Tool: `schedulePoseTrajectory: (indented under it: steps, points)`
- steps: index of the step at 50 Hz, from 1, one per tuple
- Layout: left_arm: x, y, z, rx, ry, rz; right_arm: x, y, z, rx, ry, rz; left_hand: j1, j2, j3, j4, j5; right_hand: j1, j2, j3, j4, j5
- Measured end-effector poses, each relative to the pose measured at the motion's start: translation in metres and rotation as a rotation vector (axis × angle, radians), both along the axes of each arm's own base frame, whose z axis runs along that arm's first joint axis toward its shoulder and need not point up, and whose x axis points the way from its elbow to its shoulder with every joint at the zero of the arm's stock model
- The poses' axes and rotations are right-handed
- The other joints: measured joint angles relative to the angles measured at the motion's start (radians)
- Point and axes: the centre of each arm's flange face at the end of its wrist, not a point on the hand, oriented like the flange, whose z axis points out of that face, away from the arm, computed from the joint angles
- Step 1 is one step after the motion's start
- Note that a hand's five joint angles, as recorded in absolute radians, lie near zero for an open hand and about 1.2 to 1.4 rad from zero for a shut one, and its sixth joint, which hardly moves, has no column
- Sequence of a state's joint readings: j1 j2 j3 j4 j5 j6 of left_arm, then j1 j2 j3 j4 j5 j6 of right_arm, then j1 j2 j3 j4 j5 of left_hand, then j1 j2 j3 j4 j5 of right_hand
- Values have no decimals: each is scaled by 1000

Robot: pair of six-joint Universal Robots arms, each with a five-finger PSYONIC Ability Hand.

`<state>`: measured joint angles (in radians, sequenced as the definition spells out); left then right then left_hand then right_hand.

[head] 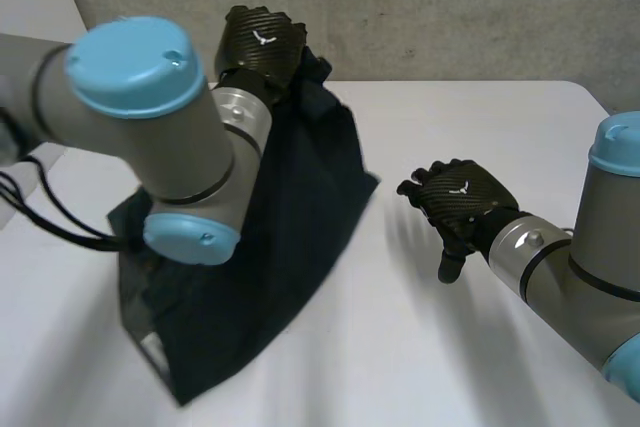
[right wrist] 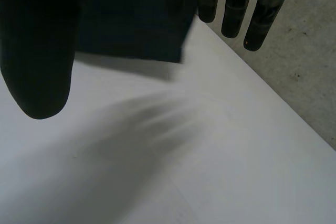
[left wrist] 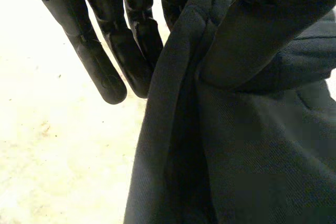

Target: Fold the shorts.

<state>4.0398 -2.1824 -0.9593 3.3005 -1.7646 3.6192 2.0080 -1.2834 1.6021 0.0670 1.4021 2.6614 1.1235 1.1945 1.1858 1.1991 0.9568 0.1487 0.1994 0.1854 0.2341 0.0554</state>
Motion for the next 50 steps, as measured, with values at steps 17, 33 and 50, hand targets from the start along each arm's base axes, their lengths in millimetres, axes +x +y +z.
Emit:
schedulePoseTrajectory:
  steps: [17,33,50]
  points:
    - [28,4,-42,119,-118,48,1,3,-1,6,-2,8,-937,-996,-976,-997,-912,0,0,0,0,0]
    - [133,87,-76,516,-164,110,4,5,-7,12,3,18,-844,-919,-913,-921,-852,0,0,0,0,0]
    - [141,156,-108,737,-94,47,4,6,-10,16,6,17,-842,-902,-899,-909,-841,0,0,0,0,0]
